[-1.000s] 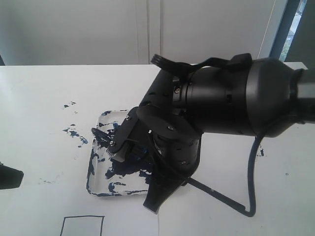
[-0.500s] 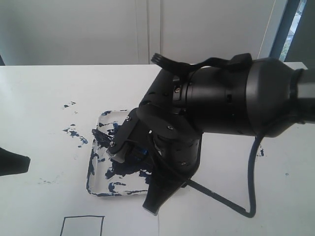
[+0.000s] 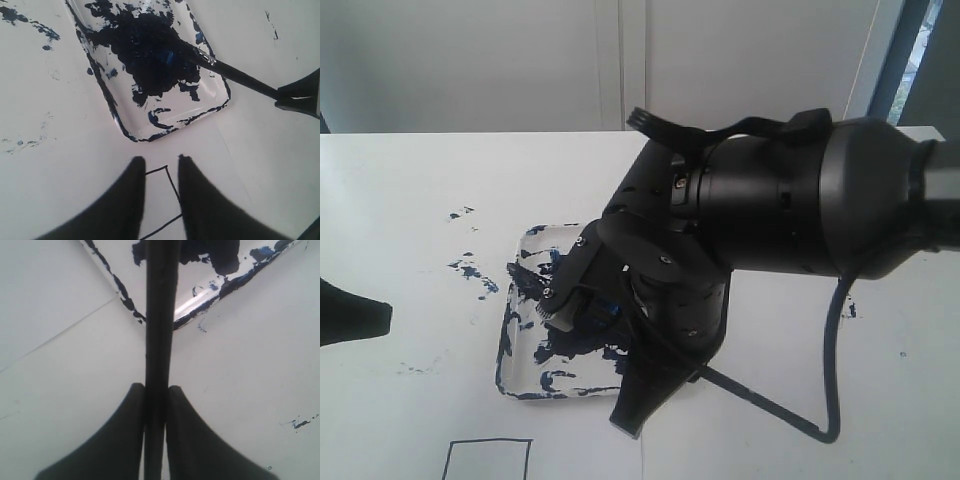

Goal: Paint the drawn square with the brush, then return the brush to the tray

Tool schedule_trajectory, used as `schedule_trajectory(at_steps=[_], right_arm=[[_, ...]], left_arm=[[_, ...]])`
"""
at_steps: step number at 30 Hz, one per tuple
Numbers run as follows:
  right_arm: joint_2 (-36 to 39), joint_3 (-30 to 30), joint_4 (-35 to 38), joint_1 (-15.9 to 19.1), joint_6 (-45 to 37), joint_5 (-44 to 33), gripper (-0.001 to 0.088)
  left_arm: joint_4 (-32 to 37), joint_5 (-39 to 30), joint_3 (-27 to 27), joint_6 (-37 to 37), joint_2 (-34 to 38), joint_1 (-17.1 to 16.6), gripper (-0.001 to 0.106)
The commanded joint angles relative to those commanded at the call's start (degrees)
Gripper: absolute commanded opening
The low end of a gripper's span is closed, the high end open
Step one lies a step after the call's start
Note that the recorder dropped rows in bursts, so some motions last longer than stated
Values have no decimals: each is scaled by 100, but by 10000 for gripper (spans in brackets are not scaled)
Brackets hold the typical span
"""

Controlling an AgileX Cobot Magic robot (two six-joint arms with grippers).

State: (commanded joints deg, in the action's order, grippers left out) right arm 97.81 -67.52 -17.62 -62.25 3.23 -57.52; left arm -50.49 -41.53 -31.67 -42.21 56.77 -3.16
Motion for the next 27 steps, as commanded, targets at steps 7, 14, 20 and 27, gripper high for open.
schedule_trajectory(at_steps=[7,14,20,27], right_arm=[[0,0,0,0,0,229,0],[0,0,0,0,0,180,0],[0,0,0,0,0,129,0],[0,0,14,0,0,-18,0]], left_arm=[[1204,-190,42,-24,209,0,679],[2456,742,530,190,844,1112,669],[2847,1313,559,539,1496,1892,668],[3211,1815,559,836,2240,2477,668]])
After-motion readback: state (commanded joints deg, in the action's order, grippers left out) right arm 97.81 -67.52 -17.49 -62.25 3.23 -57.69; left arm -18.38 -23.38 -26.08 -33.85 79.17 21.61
